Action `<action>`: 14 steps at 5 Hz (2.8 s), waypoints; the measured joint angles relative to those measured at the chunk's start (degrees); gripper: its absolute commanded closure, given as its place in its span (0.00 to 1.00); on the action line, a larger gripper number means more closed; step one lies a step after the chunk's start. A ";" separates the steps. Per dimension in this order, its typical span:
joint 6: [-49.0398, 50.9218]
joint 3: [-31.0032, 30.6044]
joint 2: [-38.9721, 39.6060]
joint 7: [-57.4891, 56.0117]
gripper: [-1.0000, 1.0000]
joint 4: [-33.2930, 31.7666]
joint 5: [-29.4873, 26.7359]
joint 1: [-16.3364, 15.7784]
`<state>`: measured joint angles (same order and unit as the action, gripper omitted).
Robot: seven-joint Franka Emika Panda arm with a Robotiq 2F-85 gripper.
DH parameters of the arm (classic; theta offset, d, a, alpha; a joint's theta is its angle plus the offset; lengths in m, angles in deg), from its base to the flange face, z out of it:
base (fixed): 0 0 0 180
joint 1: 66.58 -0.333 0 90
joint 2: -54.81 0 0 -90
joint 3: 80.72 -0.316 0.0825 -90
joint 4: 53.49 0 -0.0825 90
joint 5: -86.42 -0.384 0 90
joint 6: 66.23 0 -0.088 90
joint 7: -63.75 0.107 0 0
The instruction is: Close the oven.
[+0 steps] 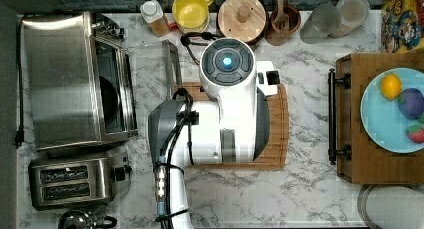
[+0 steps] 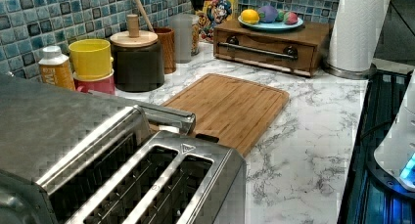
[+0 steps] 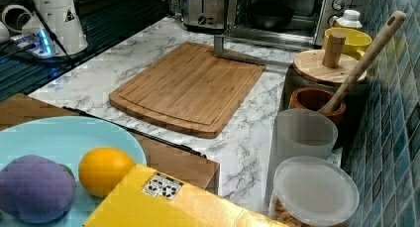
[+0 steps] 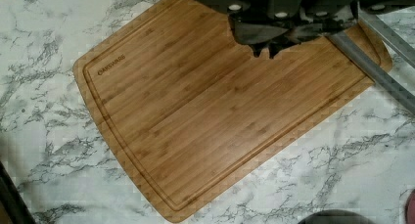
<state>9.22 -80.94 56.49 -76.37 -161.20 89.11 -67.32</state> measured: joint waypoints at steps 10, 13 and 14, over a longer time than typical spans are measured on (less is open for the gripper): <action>-17.43 -4.79 23.48 -64.27 1.00 1.68 -39.43 9.96; -20.12 -5.35 26.67 -66.73 1.00 5.32 -34.62 9.62; -19.00 -6.51 28.84 -67.29 1.00 7.11 -33.67 10.11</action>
<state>-9.78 -87.45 85.33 -143.66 -154.09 55.45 -57.21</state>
